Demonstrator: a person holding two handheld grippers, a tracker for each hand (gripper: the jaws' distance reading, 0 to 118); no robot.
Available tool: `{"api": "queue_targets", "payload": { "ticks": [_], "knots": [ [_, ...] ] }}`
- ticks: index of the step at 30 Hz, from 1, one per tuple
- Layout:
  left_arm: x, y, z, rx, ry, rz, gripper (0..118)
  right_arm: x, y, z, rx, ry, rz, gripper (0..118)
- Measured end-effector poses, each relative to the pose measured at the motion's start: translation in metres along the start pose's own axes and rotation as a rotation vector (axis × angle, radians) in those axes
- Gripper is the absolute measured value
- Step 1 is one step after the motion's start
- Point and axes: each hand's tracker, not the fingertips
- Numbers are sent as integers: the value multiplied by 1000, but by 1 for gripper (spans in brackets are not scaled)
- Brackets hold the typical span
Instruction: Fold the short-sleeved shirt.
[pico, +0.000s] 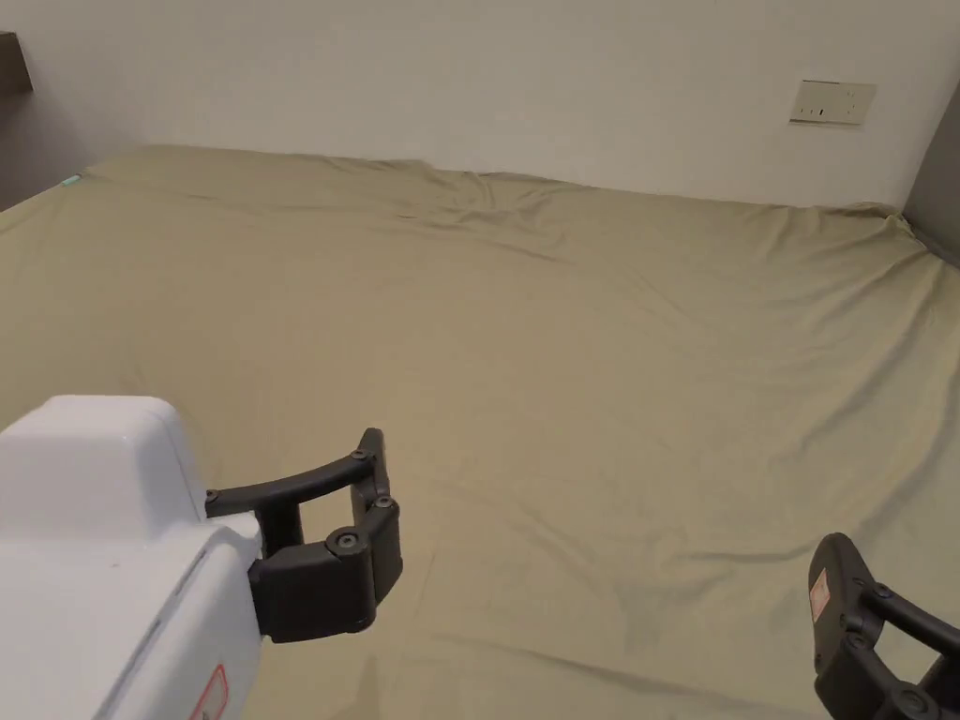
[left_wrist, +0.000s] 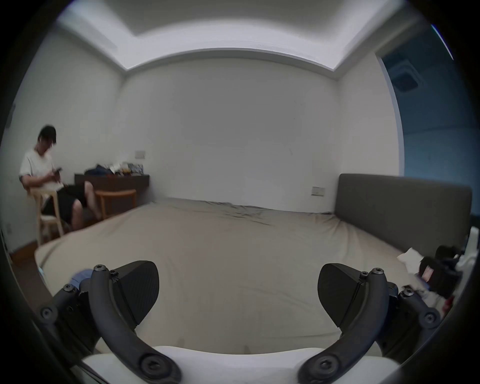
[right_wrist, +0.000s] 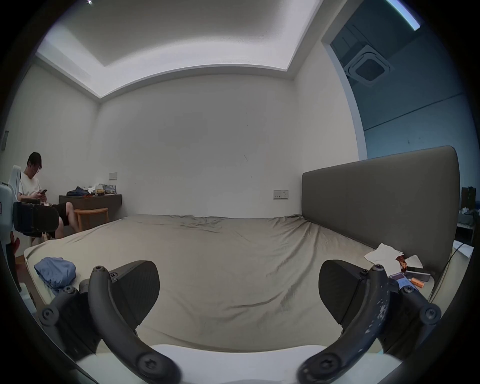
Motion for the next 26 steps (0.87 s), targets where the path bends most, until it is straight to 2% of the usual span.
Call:
{"api": "queue_targets", "payload": {
  "ticks": [3, 9, 12, 18, 26],
  "knots": [
    [7, -2, 2, 21, 48, -74, 118, 0, 1, 0, 0, 10, -5, 118],
    [7, -9, -3, -26, -37, -64, 118, 2, 2, 2, 3, 12, -29, 118],
    [10, -12, -8, -26, 31, -114, 118, 4, 2, 2, 0, 2, -25, 118],
    [-1, -11, -8, -62, -46, -12, 118, 3, 3, 0, -8, 10, -29, 118],
    [-3, -7, -3, -38, -36, -34, 118, -3, 2, -1, -18, 24, -11, 118]
  ]
}}
